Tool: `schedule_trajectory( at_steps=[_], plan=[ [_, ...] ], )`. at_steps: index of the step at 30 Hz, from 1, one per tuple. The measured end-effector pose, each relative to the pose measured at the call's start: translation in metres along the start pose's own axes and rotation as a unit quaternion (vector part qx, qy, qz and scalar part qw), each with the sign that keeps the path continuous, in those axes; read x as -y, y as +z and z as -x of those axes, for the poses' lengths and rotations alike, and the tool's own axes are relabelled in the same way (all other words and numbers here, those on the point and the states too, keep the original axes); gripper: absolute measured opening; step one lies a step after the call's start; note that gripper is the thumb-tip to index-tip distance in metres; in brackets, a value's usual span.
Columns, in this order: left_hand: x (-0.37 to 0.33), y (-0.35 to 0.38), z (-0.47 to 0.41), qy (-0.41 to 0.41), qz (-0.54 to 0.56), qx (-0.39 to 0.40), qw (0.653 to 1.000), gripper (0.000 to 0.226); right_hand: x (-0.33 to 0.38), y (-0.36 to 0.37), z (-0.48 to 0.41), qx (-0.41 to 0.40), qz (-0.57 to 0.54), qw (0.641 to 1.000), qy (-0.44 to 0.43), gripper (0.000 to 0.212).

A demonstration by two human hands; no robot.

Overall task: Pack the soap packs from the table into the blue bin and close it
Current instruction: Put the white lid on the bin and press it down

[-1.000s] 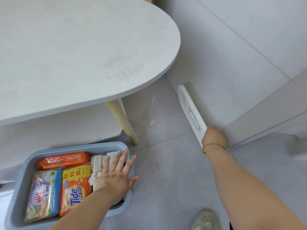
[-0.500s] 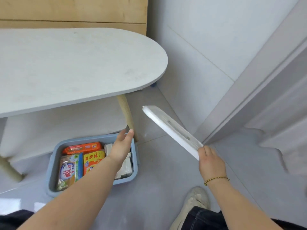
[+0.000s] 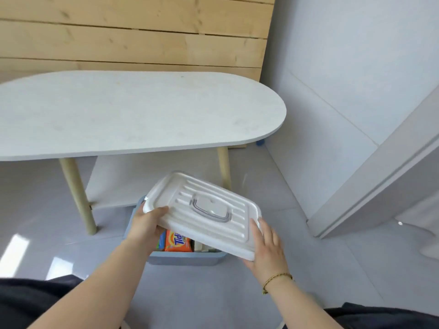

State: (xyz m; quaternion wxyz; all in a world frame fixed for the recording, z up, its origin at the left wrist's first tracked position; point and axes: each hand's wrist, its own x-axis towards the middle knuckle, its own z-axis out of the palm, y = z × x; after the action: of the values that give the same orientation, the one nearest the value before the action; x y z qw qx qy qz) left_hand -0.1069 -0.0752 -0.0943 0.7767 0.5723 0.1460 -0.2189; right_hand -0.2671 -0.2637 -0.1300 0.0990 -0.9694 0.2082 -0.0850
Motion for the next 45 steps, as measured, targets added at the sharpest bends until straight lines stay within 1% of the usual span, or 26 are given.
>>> schedule_trajectory(
  at_steps=[1, 2, 3, 4, 5, 7, 8, 9, 10, 11, 12, 13, 15, 18, 20, 22, 25, 27, 28, 31, 33, 35, 38, 42, 43, 45],
  plan=[
    [-0.002, -0.012, -0.002, 0.013, 0.005, -0.005, 1.000, 0.029, 0.005, 0.005, -0.005, 0.053, -0.086, 0.994, 0.041, 0.098],
    [-0.002, -0.021, -0.004, 0.023, 0.007, -0.007, 1.000, 0.030, 0.008, 0.009, -0.008, 0.116, -0.217, 0.966, 0.078, 0.093],
    [-0.002, -0.029, -0.007, 0.031, 0.007, -0.008, 0.999, 0.031, 0.013, 0.012, -0.011, 0.159, -0.339, 0.920, 0.111, 0.081],
    [-0.001, -0.036, -0.009, 0.034, 0.006, -0.011, 0.999, 0.030, 0.017, 0.015, -0.017, 0.174, -0.418, 0.880, 0.141, 0.067],
    [0.000, -0.044, -0.013, 0.032, 0.007, -0.019, 0.999, 0.030, 0.020, 0.020, -0.024, 0.186, -0.492, 0.830, 0.185, 0.058],
    [0.003, -0.055, -0.020, 0.019, 0.013, -0.042, 0.999, 0.029, 0.025, 0.025, -0.041, 0.191, -0.630, 0.693, 0.293, 0.054],
    [0.005, -0.059, -0.022, 0.014, 0.015, -0.050, 0.999, 0.029, 0.027, 0.028, -0.047, 0.174, -0.660, 0.654, 0.326, 0.050],
    [0.008, -0.063, -0.026, 0.008, 0.007, -0.052, 0.999, 0.029, 0.029, 0.034, -0.053, 0.154, -0.654, 0.651, 0.353, 0.040],
    [0.010, -0.066, -0.029, 0.002, -0.013, -0.049, 0.999, 0.029, 0.032, 0.039, -0.056, 0.130, -0.611, 0.683, 0.379, 0.027],
    [0.013, -0.068, -0.032, -0.003, -0.046, -0.050, 0.998, 0.030, 0.033, 0.043, -0.056, 0.105, -0.549, 0.731, 0.390, 0.018],
    [0.017, -0.070, -0.034, -0.006, -0.091, -0.059, 0.994, 0.034, 0.035, 0.049, -0.054, 0.084, -0.502, 0.770, 0.385, 0.013],
    [0.021, -0.071, -0.037, -0.006, -0.143, -0.077, 0.987, 0.039, 0.037, 0.054, -0.051, 0.073, -0.472, 0.795, 0.374, 0.013],
    [0.030, -0.074, -0.038, -0.001, -0.245, -0.111, 0.963, 0.049, 0.040, 0.063, -0.046, 0.077, -0.434, 0.815, 0.375, 0.025],
    [0.045, -0.083, -0.040, -0.005, -0.384, -0.138, 0.913, 0.042, 0.045, 0.076, -0.045, 0.112, -0.371, 0.845, 0.369, 0.038],
    [0.053, -0.088, -0.043, -0.030, -0.471, -0.148, 0.869, 0.038, 0.047, 0.084, -0.045, 0.135, -0.339, 0.855, 0.370, 0.043],
    [0.060, -0.090, -0.045, -0.043, -0.528, -0.154, 0.834, 0.045, 0.047, 0.089, -0.042, 0.151, -0.331, 0.852, 0.376, 0.047],
    [0.066, -0.085, -0.043, -0.019, -0.567, -0.143, 0.811, 0.056, 0.043, 0.094, -0.042, 0.157, -0.335, 0.847, 0.383, 0.049],
    [0.067, -0.084, -0.043, 0.001, -0.590, -0.136, 0.796, 0.059, 0.044, 0.098, -0.044, 0.165, -0.330, 0.850, 0.377, 0.050],
    [0.068, -0.084, -0.043, 0.011, -0.610, -0.130, 0.782, 0.058, 0.044, 0.099, -0.044, 0.167, -0.326, 0.853, 0.371, 0.050],
    [0.077, -0.082, -0.043, 0.036, -0.686, -0.078, 0.722, 0.058, 0.049, 0.103, -0.044, 0.159, -0.318, 0.875, 0.327, 0.052],
    [0.086, -0.077, -0.043, 0.029, -0.721, -0.039, 0.691, 0.063, 0.049, 0.104, -0.044, 0.158, -0.294, 0.901, 0.277, 0.052],
    [0.090, -0.074, -0.046, 0.006, -0.749, -0.014, 0.663, 0.071, 0.047, 0.104, -0.045, 0.181, -0.234, 0.927, 0.230, 0.052],
    [0.090, -0.075, -0.051, -0.017, -0.770, -0.001, 0.638, 0.076, 0.041, 0.106, -0.045, 0.221, -0.121, 0.953, 0.169, 0.051],
    [0.085, -0.073, -0.049, -0.014, -0.796, -0.005, 0.604, 0.077, 0.039, 0.107, -0.046, 0.234, -0.064, 0.959, 0.146, 0.052],
    [0.083, -0.069, -0.047, -0.007, -0.801, -0.007, 0.599, 0.085, 0.039, 0.107, -0.047, 0.236, -0.071, 0.958, 0.148, 0.052],
    [0.083, -0.059, -0.044, 0.007, -0.810, 0.006, 0.587, 0.108, 0.039, 0.107, -0.048, 0.226, -0.111, 0.955, 0.157, 0.053]
  ],
)
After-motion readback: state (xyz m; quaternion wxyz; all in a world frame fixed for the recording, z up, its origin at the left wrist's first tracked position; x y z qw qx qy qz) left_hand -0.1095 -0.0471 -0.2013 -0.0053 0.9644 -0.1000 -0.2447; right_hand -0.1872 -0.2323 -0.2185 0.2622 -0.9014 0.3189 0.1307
